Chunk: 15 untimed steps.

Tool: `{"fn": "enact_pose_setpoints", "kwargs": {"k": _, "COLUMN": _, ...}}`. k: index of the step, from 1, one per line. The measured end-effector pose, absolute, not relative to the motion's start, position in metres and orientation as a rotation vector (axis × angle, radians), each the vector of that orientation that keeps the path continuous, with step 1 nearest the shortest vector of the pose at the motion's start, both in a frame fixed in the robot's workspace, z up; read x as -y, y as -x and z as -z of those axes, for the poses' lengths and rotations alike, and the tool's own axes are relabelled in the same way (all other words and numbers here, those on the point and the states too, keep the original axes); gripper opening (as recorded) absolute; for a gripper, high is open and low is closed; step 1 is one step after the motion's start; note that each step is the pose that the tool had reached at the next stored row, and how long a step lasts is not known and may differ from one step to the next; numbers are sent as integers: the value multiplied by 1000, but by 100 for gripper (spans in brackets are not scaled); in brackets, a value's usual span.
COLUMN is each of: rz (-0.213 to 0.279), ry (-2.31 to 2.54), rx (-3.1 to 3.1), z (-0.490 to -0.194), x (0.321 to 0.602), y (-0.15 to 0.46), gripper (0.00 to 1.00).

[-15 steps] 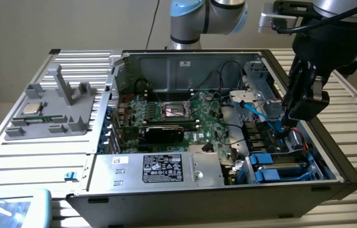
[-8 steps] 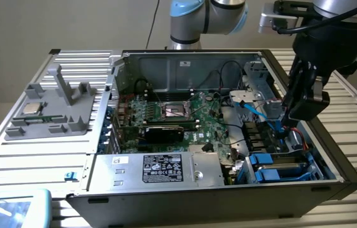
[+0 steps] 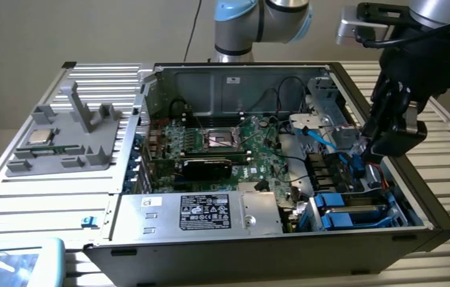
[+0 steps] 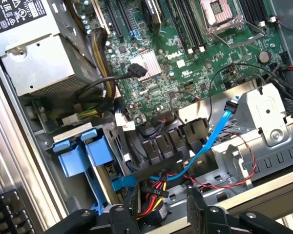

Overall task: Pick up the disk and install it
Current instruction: 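Insert the first disk wire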

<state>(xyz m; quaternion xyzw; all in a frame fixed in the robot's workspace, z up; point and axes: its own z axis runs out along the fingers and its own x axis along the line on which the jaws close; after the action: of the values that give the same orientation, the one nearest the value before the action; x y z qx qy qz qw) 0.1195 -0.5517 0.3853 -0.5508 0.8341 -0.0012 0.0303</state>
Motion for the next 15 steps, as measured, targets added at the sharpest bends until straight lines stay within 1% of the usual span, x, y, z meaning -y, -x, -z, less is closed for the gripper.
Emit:
{"fn": "enact_pose_setpoints", "kwargs": {"k": 6, "rz": -14, "ry": 1696, "rx": -2568, "z": -385, "x": 555, "y": -131, "gripper": 53}}
{"fn": "enact_pose_setpoints", "kwargs": {"k": 13, "rz": -19, "ry": 1694, "rx": -2566, "z": -388, "x": 557, "y": -142, "gripper": 53}}
{"fn": "enact_pose_setpoints", "kwargs": {"k": 15, "rz": -34, "ry": 1690, "rx": -2561, "z": -388, "x": 562, "y": -143, "gripper": 53}}
